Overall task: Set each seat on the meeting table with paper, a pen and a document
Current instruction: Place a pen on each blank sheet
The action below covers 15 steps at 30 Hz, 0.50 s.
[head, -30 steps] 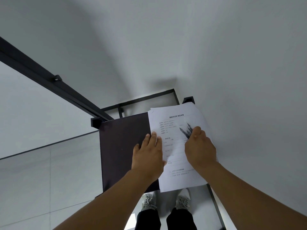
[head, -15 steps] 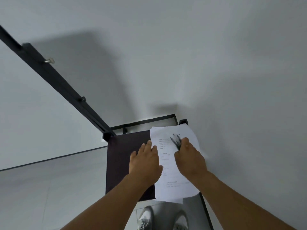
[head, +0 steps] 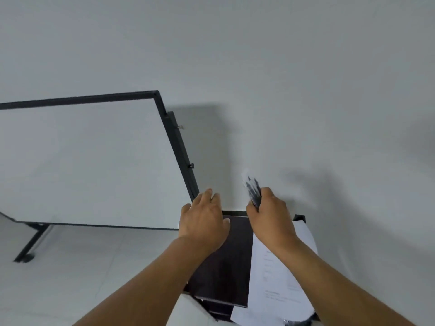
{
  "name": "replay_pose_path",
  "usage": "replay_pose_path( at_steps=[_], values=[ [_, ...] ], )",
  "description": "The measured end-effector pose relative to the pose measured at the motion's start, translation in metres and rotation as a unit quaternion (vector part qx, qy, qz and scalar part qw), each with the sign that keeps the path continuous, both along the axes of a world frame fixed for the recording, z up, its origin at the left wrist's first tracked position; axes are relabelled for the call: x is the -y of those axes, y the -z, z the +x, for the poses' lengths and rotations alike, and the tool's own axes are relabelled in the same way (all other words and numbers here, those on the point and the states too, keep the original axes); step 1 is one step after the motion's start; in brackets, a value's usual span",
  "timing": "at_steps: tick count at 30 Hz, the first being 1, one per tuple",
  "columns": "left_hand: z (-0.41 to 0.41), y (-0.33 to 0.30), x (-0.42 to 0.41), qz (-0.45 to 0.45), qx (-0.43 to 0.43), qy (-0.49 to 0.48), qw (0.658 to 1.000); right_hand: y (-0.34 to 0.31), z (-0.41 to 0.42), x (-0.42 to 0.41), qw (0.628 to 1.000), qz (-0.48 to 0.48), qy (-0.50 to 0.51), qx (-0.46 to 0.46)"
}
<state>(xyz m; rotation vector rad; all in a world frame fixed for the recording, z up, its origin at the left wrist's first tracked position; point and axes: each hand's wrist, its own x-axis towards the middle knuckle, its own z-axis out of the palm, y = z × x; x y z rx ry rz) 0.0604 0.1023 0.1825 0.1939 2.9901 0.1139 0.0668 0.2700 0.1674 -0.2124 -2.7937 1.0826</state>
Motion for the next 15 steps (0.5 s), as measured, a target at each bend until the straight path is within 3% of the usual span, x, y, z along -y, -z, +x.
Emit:
replay_pose_path(
  at_steps=[9,15],
  values=[
    [0.04,-0.101,0.105,0.023,-0.102,-0.073,0.992,-0.112,0.018,0.104,0.983,-0.129,-0.092,-0.093],
    [0.099,-0.158,0.212,0.03,-0.162,-0.13,0.978,-0.155,0.049,0.209,0.941,-0.292,-0.166,-0.049]
  ],
)
